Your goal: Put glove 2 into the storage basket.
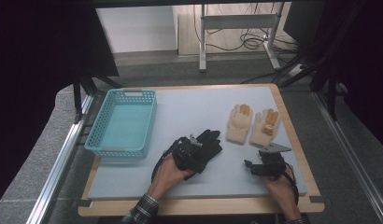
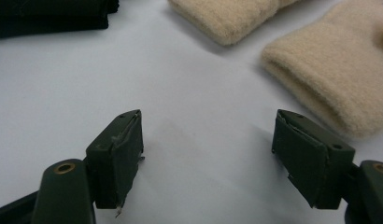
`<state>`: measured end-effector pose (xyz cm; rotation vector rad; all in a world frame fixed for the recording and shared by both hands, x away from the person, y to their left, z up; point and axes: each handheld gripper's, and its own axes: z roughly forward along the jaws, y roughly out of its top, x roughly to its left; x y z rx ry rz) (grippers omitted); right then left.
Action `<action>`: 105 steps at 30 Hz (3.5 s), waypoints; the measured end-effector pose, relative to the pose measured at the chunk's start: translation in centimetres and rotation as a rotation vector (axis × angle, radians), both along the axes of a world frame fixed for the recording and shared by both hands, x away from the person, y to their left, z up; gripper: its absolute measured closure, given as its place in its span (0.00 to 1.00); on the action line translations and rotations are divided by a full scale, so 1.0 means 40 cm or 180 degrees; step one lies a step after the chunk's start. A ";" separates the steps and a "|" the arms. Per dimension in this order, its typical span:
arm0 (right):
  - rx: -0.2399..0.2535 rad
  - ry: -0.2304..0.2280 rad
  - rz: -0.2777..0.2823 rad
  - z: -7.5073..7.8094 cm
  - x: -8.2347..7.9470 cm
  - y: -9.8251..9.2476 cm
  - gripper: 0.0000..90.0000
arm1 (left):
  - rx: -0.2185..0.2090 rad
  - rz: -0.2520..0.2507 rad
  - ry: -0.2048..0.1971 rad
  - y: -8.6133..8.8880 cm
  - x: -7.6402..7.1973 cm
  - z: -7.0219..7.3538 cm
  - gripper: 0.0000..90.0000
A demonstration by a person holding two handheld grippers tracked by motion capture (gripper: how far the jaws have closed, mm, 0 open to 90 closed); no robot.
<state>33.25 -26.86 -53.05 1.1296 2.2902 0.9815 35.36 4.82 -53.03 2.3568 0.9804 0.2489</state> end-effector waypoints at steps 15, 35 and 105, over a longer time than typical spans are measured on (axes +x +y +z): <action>-0.0002 0.0002 0.0002 0.000 0.000 0.000 0.27 | -0.0214 0.0161 0.0052 0.052 0.012 0.023 0.70; 0.0002 0.0005 0.0001 0.000 0.000 0.000 0.27 | -0.0350 0.0519 -0.0234 0.167 0.070 0.177 0.71; 0.0002 0.0006 0.0008 0.000 0.001 0.001 0.26 | 0.0234 0.1875 0.0485 0.701 0.214 0.126 0.06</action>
